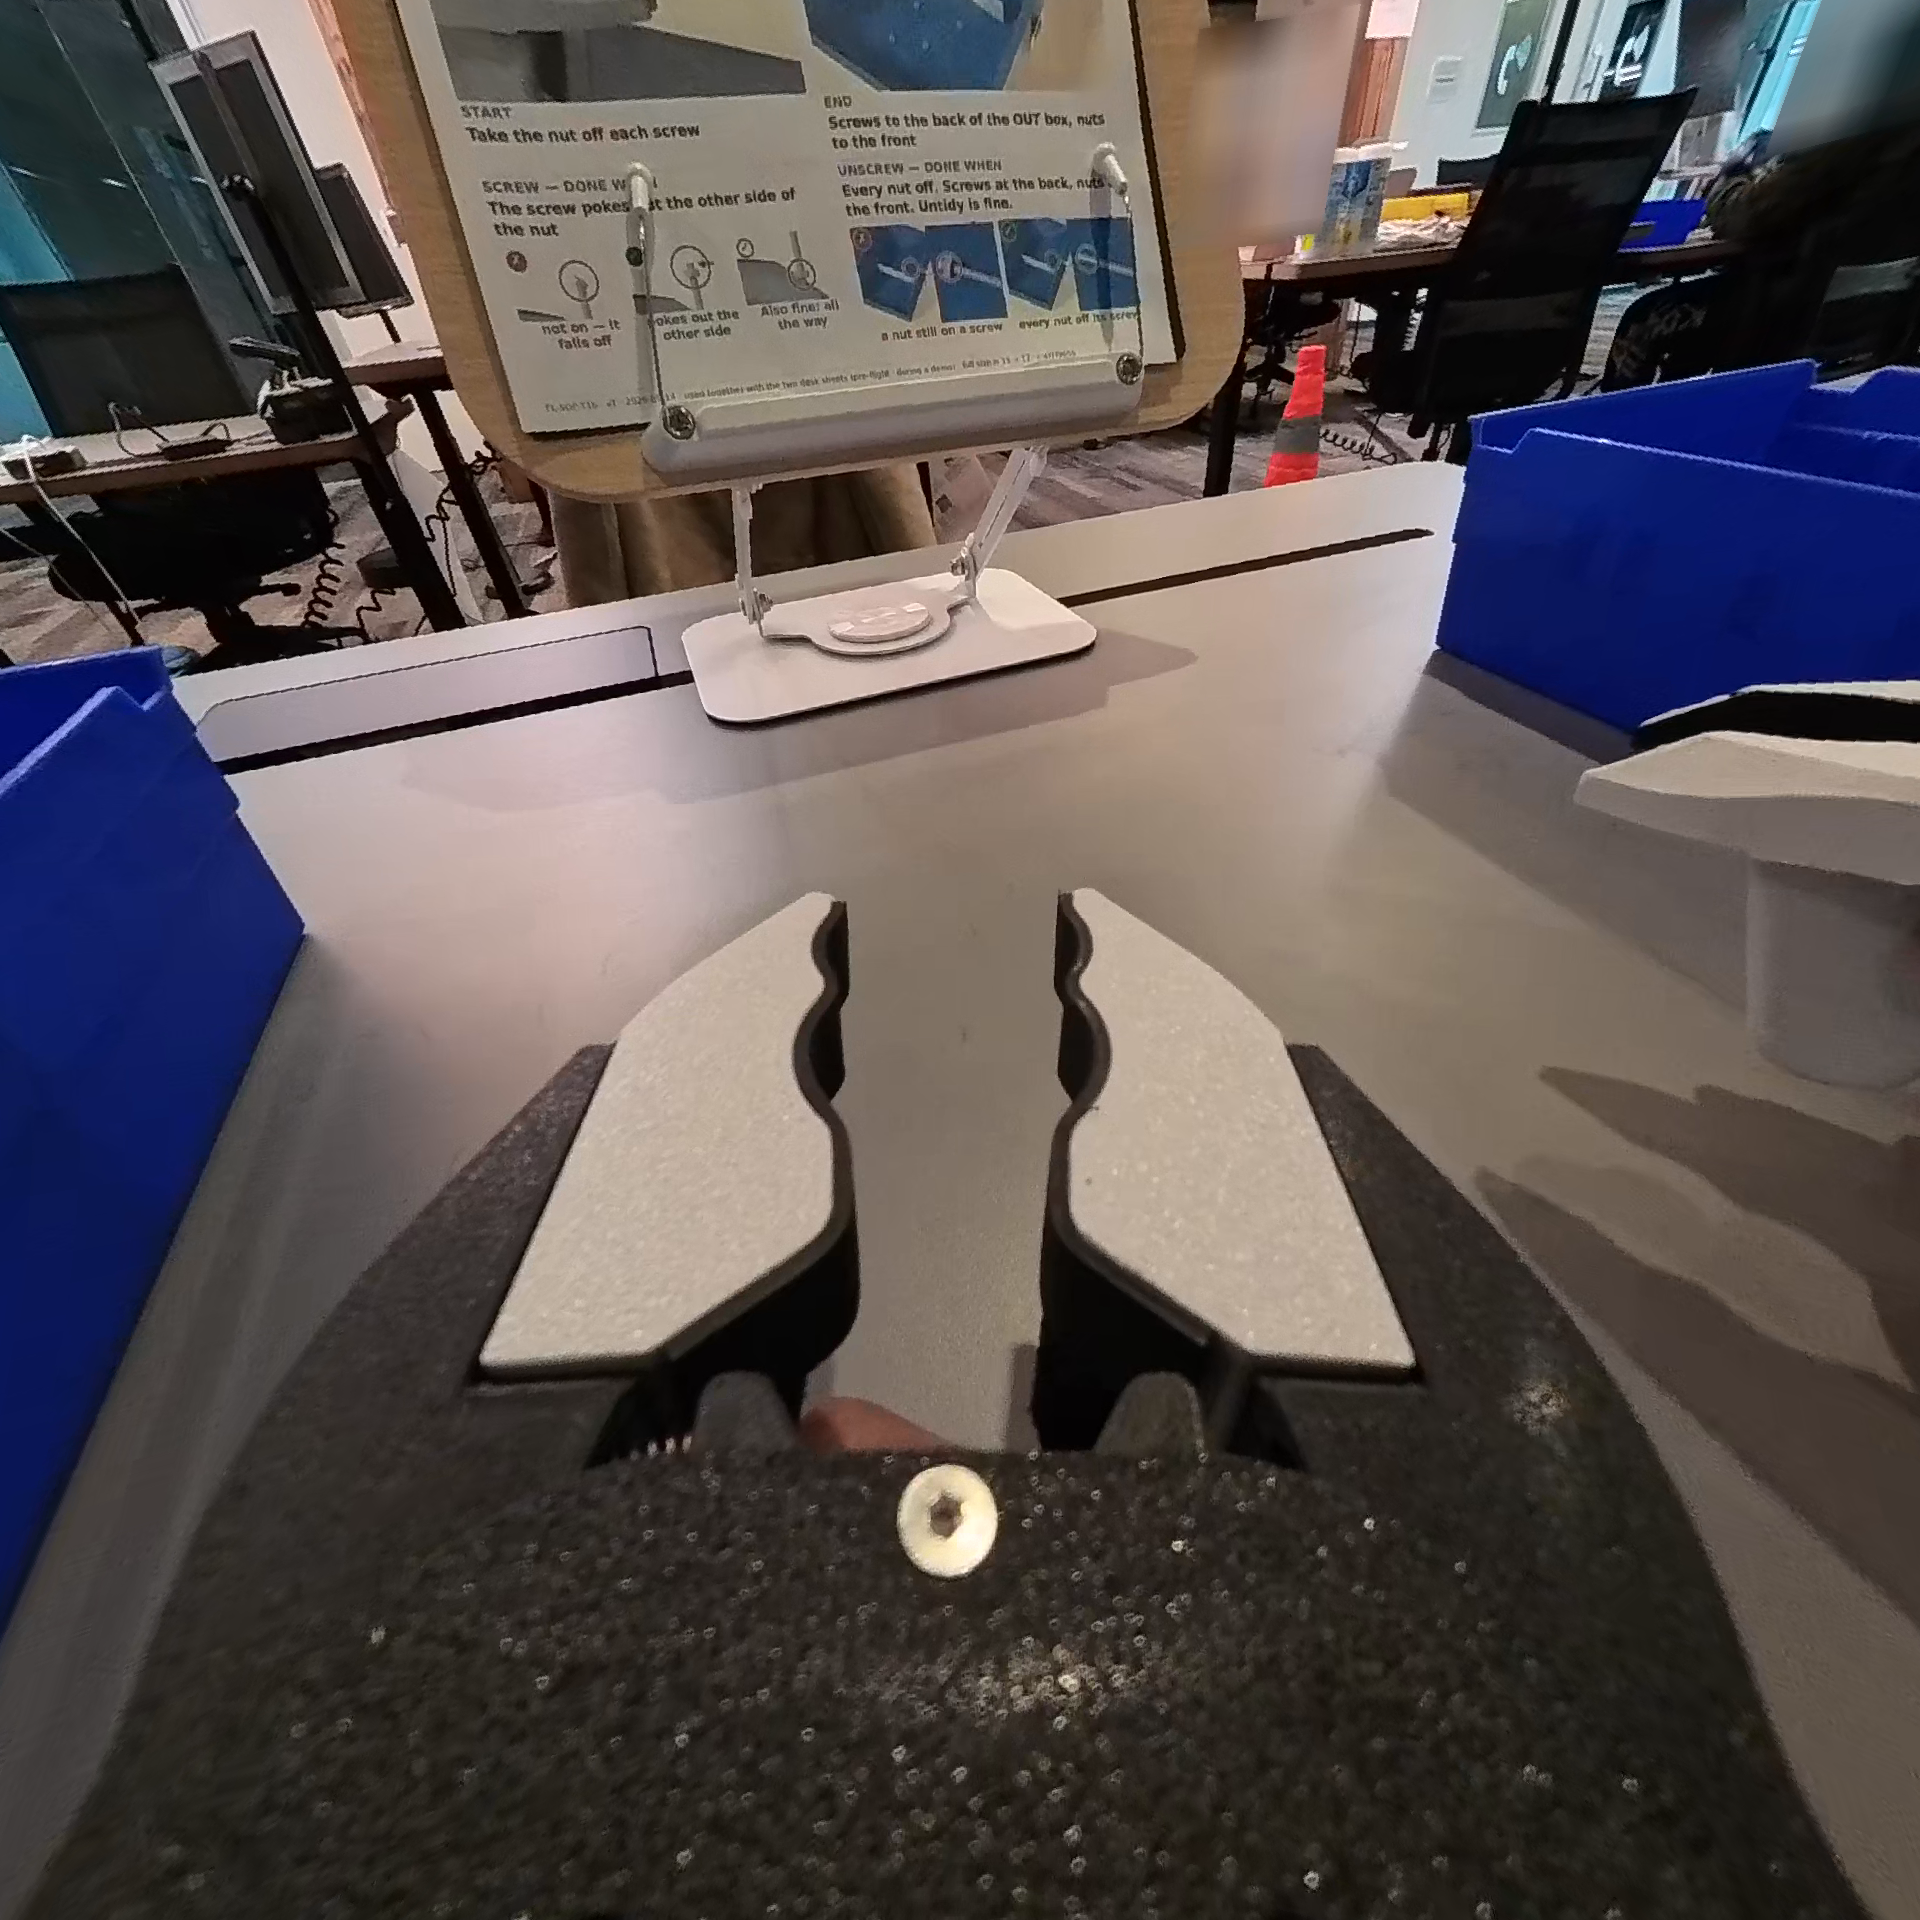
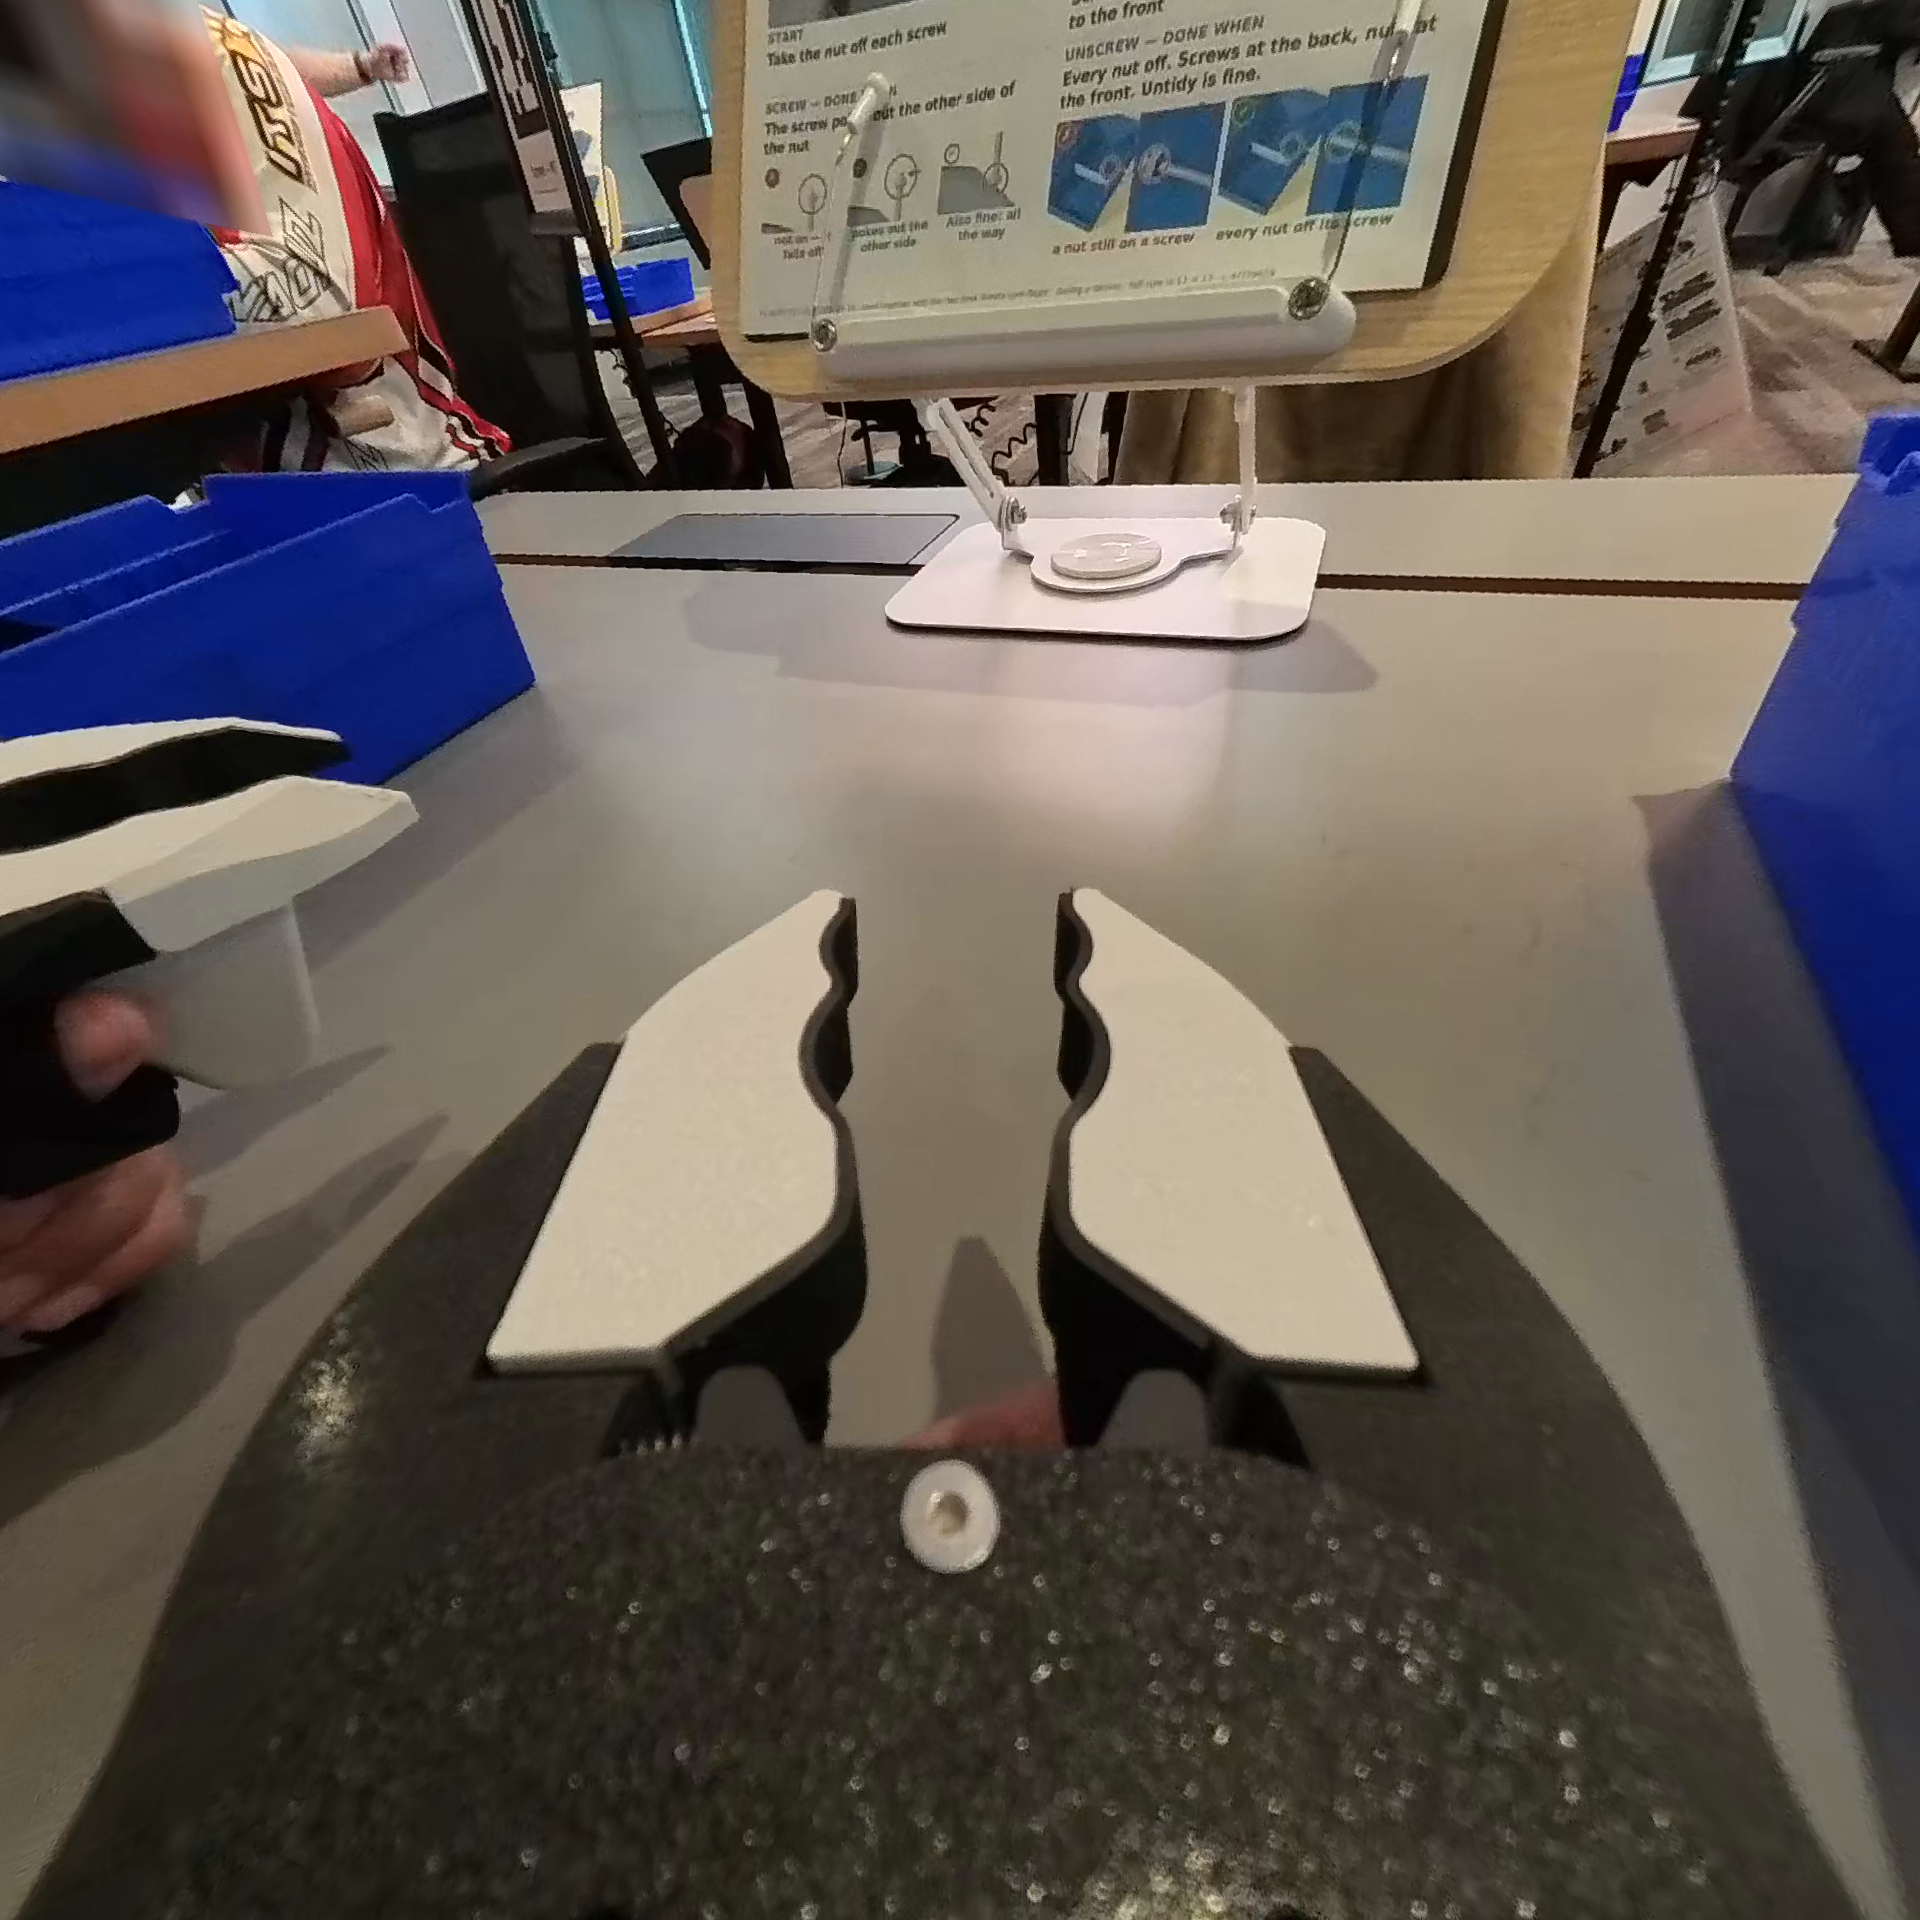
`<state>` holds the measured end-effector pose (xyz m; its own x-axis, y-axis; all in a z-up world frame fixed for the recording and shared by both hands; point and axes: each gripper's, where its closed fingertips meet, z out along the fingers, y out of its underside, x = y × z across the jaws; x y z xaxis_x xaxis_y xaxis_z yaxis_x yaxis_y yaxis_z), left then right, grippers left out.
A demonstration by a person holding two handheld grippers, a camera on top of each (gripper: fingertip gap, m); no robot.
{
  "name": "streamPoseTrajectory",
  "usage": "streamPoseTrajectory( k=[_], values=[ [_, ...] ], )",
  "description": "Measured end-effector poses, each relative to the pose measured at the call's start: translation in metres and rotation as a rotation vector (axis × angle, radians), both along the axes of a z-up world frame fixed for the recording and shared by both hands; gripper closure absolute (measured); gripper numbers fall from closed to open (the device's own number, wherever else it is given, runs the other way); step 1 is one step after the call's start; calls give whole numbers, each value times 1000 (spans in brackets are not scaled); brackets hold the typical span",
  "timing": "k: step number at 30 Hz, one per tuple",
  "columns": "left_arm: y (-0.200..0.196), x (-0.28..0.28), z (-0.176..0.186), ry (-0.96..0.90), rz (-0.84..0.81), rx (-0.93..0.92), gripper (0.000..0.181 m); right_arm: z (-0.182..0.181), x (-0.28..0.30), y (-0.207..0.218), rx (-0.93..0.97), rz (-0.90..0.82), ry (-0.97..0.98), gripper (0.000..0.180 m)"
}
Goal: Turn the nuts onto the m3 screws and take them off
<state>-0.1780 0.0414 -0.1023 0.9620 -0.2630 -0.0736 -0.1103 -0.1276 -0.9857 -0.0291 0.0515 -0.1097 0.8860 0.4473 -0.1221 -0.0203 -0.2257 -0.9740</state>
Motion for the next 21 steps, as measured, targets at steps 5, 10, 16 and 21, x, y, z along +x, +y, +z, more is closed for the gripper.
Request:
streamPoseTrajectory(
  k=[5,10,16,21],
  values=[
    [0,1,0,9,1,0,143,1,-4,-2,29,-2,-52,144],
    [0,4,-2,16,-24,-14,147,0,-5,-2,28,1,-63,146],
    [-43,1,25,36,-200,-179,141,-2,-6,-1,6,16,-51,147],
    [-57,-105,104,238,-232,-283,138,-6,-9,1,-36,44,-41,148]
  ],
)
